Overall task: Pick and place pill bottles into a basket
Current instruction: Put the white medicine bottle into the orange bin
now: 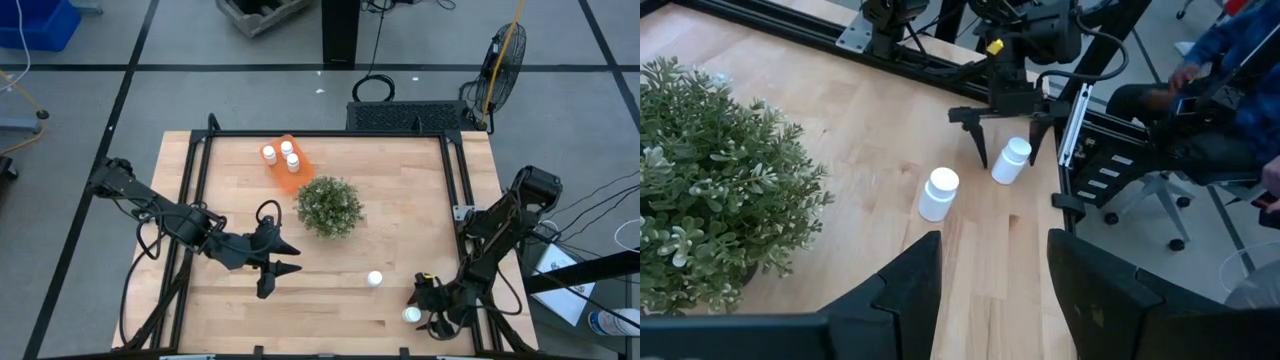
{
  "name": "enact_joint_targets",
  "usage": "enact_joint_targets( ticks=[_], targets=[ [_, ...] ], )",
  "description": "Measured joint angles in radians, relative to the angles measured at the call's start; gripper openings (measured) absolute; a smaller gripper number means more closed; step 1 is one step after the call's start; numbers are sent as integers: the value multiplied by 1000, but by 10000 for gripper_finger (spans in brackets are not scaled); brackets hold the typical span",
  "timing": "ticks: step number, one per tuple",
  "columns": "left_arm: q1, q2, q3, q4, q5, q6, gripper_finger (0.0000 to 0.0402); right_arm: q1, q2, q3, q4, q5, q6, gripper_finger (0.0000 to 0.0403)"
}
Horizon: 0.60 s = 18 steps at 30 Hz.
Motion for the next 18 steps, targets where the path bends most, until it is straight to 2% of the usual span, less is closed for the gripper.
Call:
enact_joint_targets(
  ticks=[5,18],
  targets=[
    [0,0,0,0,0,0,186,-2,0,0,36,29,-13,349],
    [0,0,0,0,0,6,186,-31,0,0,39,23,-36,348]
  ],
)
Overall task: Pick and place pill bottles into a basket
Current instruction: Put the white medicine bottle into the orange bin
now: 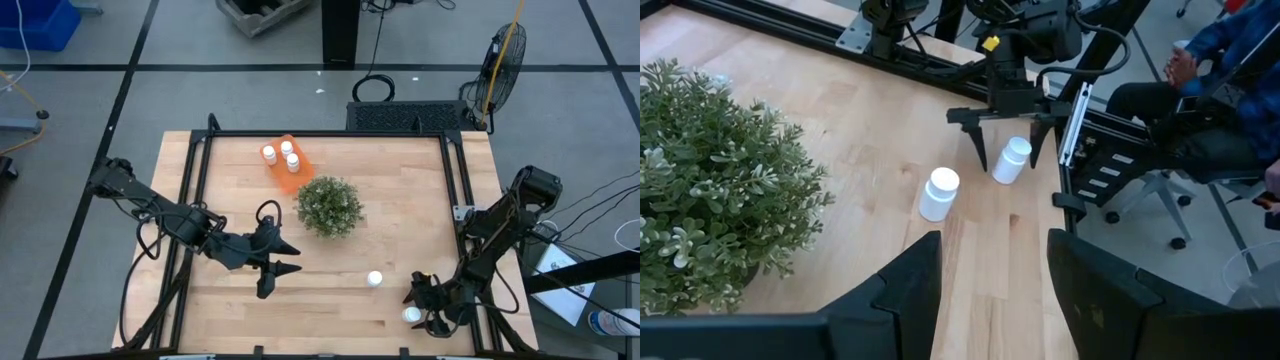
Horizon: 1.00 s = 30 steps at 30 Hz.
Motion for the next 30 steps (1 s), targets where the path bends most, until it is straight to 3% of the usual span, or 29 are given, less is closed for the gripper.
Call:
enact_joint_targets(
  ticks=[15,20,26,30],
  targets=[
    [0,0,0,0,0,9,186,-3,0,0,9,-5,-37,323],
    [0,0,0,0,0,9,186,-4,0,0,23,-31,-45,267],
    [0,0,0,0,0,16,186,-6,0,0,56,-33,-54,167],
    [4,0,0,3,2,10,186,-6,-5,5,65,-34,-67,158]
  ],
)
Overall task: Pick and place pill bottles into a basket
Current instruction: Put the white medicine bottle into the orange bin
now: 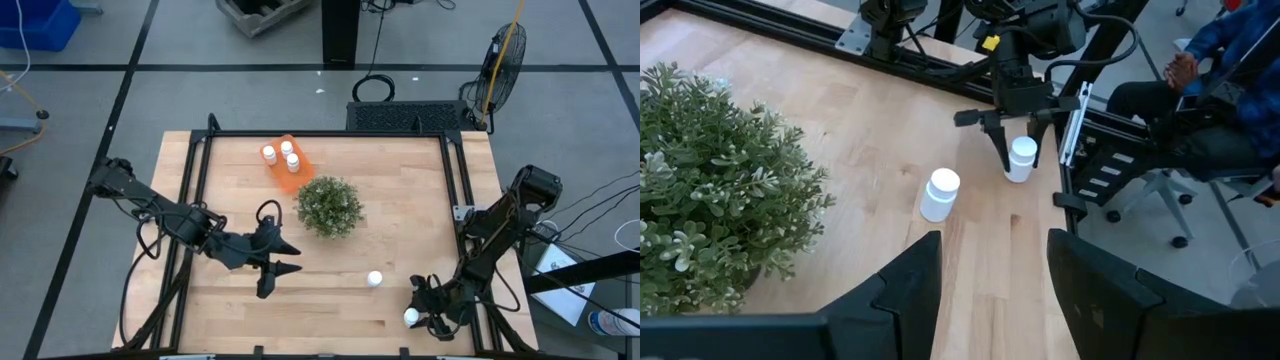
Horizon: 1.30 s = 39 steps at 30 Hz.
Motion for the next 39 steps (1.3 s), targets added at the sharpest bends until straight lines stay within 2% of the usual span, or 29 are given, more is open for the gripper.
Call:
enact_joint_targets(
  ticks=[3,6,9,14,21,28,31,35,39],
  targets=[
    [12,0,5,3,27,-11,186,-16,-27,48,-107,-35,-8,158],
    [34,6,40,1,63,7,186,-61,-72,149,-342,-83,-35,158],
    [71,29,110,-52,103,55,186,-116,-118,260,-541,-105,-118,158],
    [143,93,277,-192,225,157,186,-251,-188,431,-723,-128,-215,158],
    [212,210,543,-376,374,327,186,-457,-210,676,-817,-127,-326,158],
    [267,297,731,-540,454,449,186,-631,-143,839,-821,-141,-402,158],
    [288,319,768,-564,467,498,186,-687,-99,874,-823,-178,-408,158],
    [306,324,766,-578,481,547,186,-725,-53,891,-812,-181,-421,158],
    [326,333,759,-590,483,576,186,-752,-34,892,-779,-232,-424,158]
  ],
)
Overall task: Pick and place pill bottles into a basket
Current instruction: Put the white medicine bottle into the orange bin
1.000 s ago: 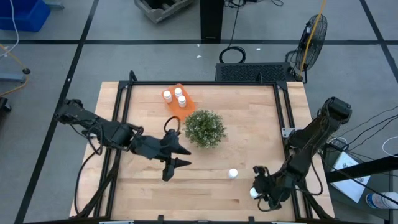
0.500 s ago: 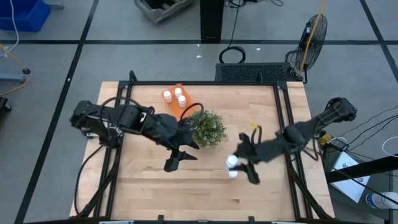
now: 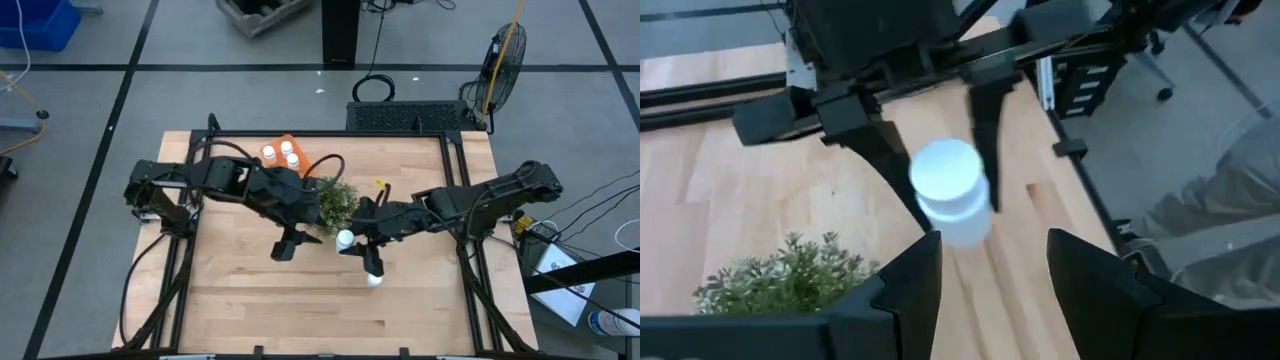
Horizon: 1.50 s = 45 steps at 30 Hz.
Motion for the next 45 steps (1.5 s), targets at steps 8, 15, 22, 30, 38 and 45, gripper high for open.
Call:
enact_joint_targets(
  ticks=[8,15,22,30,38,45],
  targets=[
    [19,71,-3,0,1,2,186,-2,6,0,12,-1,-51,158],
    [26,107,-3,56,35,-19,186,-2,2,0,10,-26,-55,158],
    [25,129,-2,131,51,-23,186,-2,2,0,3,-27,-64,158],
    [25,147,-2,157,59,-24,186,-1,1,0,-22,-34,-66,158],
    [26,148,-3,157,40,-20,186,1,2,0,-20,-26,-67,158],
    [26,147,-2,132,14,-23,186,0,4,-1,-8,-21,-63,158]
  ],
)
